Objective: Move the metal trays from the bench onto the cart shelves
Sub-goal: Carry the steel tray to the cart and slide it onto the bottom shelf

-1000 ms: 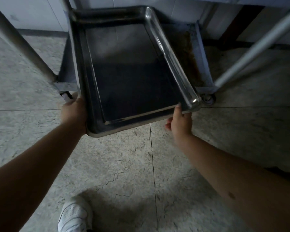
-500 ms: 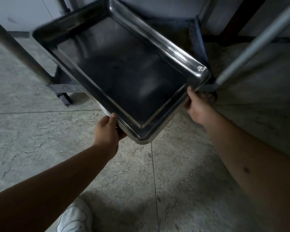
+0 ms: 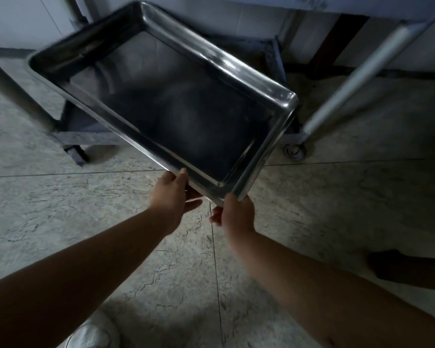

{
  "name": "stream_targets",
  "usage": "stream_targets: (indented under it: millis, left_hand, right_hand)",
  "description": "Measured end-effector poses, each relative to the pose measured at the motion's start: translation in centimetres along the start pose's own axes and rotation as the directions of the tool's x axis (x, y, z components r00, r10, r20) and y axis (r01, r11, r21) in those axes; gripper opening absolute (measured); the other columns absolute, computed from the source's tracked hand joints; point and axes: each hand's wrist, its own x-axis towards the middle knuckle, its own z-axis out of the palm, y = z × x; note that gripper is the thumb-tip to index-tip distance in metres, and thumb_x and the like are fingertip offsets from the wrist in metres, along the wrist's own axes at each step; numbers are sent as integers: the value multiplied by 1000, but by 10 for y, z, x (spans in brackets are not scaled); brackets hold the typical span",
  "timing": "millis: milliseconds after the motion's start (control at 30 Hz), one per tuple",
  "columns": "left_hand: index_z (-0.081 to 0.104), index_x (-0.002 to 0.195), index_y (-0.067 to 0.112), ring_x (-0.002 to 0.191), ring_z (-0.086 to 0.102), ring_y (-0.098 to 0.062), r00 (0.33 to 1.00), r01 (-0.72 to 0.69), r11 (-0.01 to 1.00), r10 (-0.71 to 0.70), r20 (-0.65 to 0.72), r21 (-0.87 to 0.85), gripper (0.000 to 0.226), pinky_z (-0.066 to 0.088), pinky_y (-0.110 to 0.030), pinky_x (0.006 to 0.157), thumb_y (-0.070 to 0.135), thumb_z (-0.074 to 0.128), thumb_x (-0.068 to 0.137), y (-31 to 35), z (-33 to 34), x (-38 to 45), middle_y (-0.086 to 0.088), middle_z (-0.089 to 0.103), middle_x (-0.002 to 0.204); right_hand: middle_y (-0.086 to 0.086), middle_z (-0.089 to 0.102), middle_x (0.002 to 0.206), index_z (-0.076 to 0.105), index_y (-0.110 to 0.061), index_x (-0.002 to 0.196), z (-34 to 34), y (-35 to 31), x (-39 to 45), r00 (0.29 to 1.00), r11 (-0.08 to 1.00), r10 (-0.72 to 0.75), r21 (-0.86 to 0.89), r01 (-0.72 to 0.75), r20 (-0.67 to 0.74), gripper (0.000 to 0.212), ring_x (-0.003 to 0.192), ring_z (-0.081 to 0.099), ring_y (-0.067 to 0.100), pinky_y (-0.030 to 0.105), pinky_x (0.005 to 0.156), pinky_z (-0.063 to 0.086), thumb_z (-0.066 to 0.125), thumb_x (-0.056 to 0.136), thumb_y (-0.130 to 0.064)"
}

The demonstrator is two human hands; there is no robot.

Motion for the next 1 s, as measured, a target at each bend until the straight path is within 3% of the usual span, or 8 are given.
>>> stream_targets:
  millis: [100,167,233,333,500,733,867,1000]
  left_hand:
    - [64,86,13,65,69,-24,939,-329,660,307,157,676,35,50,-29,53,39,48,103,16,-22,15,-10,69,78]
    - [63,82,8,56,58,-26,653,-595,180,677,340,784,31,44,-29,51,30,54,102,33,-39,29,-11,66,75]
    - [67,105,6,82,65,-34,455,-611,-195,706,542,767,21,52,-40,66,25,60,99,55,-57,48,-20,68,104]
    - [54,142,15,129,51,-40,557,-503,-431,501,662,749,48,44,-59,96,34,58,98,78,-70,75,-17,56,141]
    - [72,115,15,85,71,-37,416,-446,-616,499,760,649,26,46,-47,81,30,63,95,96,-48,92,-14,76,102]
    - [57,130,26,89,70,-35,636,-422,-584,355,686,694,32,57,-41,73,38,44,104,115,-27,113,-13,70,112]
    - [60,125,22,85,66,-33,678,-385,-525,398,619,759,24,49,-38,66,27,52,103,109,-2,125,-14,67,106]
    - [65,112,13,71,60,-20,773,-424,-327,355,526,845,19,48,-34,66,22,50,104,105,23,137,-7,60,84]
  right_hand:
    - [6,58,62,53,-13,95,-22,-21,29,1000,1000,-5,-27,4,-31,9,39,54,8,24,39,43,45,94,-12]
    - [5,56,57,53,-9,93,-35,-35,49,999,999,1,-34,-2,-42,7,38,50,9,23,37,39,46,94,-12]
    - [0,54,46,53,-9,93,-43,-50,66,998,999,6,-49,-9,-57,7,36,48,9,22,35,34,47,93,-13]
    - [1,53,47,53,-9,96,-55,-67,88,997,998,-28,-59,23,-76,9,33,43,10,19,34,28,47,93,-15]
    - [-7,57,46,52,-17,90,-69,-88,111,986,986,-144,-91,137,-79,15,41,50,10,22,39,32,56,97,-30]
    - [1,72,91,48,-8,128,-52,-86,111,865,918,-393,-181,352,-313,50,74,70,13,28,60,56,62,92,-40]
    - [16,31,152,26,-23,150,-30,-63,102,583,149,-791,-865,478,185,79,133,33,31,50,97,36,58,85,-56]
    - [2,-9,167,-9,-26,154,-8,-71,134,748,-137,-500,-893,429,436,102,151,-9,29,62,114,12,58,86,-58]
